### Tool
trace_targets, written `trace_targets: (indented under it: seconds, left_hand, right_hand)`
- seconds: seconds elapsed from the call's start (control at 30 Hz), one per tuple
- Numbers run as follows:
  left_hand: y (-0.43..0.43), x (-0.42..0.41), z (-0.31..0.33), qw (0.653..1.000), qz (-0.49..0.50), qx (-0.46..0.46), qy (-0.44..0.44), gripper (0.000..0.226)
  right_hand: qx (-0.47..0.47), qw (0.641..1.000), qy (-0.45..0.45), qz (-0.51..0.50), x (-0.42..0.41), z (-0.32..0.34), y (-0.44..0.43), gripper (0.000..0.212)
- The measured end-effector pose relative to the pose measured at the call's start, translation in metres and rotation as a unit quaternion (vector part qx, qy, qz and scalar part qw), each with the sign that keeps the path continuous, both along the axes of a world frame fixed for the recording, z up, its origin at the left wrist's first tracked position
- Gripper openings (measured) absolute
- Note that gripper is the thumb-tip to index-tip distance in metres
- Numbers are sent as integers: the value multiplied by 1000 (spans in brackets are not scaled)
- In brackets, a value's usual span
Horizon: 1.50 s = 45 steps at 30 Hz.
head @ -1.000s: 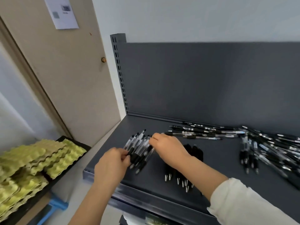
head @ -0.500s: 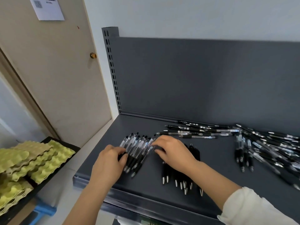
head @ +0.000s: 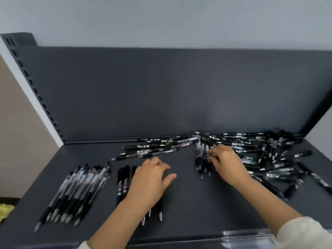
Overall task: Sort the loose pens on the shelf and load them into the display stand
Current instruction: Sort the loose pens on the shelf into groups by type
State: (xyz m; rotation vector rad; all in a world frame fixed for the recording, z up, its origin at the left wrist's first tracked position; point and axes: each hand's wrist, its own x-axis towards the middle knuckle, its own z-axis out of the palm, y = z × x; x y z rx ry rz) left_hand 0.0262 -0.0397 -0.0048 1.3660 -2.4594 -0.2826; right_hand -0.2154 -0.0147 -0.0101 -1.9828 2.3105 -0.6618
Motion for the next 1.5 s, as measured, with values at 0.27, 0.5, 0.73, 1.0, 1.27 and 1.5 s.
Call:
trace_targets:
  seconds: [0.27, 0.5, 0.73, 1.0, 1.27, 1.5]
  left_hand:
    - [-11, -92, -6, 996, 3, 85, 38, 39]
    - [-23, -126, -7, 984, 66, 164, 33, 39]
    - [-29, -91, -3, 953, 93, 260, 124, 18]
    - [-15, -17, 18, 933, 94, 242, 248, 21]
    - [9, 70, 27, 927, 174, 188, 275, 12]
    - [27, 161, 21, 925, 335, 80, 160, 22]
  right_hand:
    - [17, 999, 5, -27, -30, 9, 27, 24]
    - [101, 991, 75, -54, -31, 1, 34, 19]
    - [67, 980, -171, -72, -40, 11, 29, 14]
    - [75, 818, -569, -27, 1, 30, 20, 11]
    - [117, 800, -588, 26, 68, 30, 4, 11]
    - [155, 868, -467, 73, 162, 27, -21, 14]
